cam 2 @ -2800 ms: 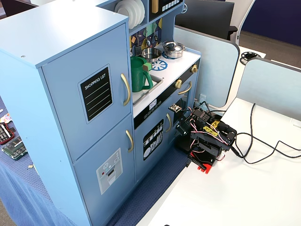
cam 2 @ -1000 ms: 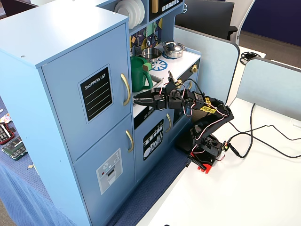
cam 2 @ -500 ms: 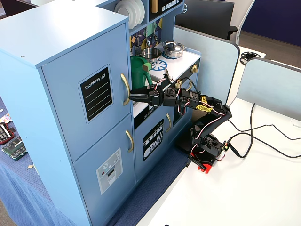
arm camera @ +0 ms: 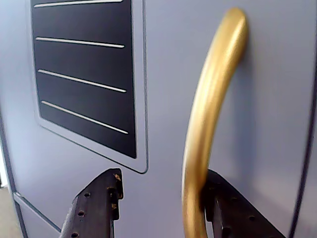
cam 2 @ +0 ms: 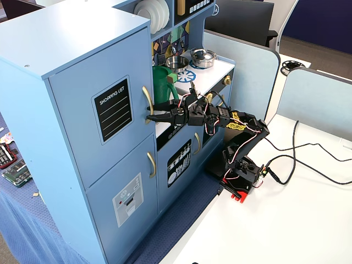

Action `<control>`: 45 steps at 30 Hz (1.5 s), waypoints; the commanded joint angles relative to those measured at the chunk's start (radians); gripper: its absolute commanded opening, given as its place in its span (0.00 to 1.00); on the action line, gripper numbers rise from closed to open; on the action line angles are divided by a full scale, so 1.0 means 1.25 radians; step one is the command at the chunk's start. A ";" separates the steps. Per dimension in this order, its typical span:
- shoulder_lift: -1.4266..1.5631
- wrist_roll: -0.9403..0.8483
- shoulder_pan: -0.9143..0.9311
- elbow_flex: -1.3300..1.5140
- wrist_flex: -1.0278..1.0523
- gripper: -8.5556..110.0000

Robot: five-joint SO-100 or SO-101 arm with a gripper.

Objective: Open the left cabinet door

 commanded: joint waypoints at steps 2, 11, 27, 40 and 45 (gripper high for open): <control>0.059 -0.052 -0.091 -0.021 -0.004 0.15; 0.172 -0.115 -0.182 0.053 0.031 0.15; 0.405 -0.075 -0.075 0.106 0.220 0.14; 0.308 0.036 0.080 0.005 0.223 0.13; 0.270 0.028 0.077 0.007 0.198 0.12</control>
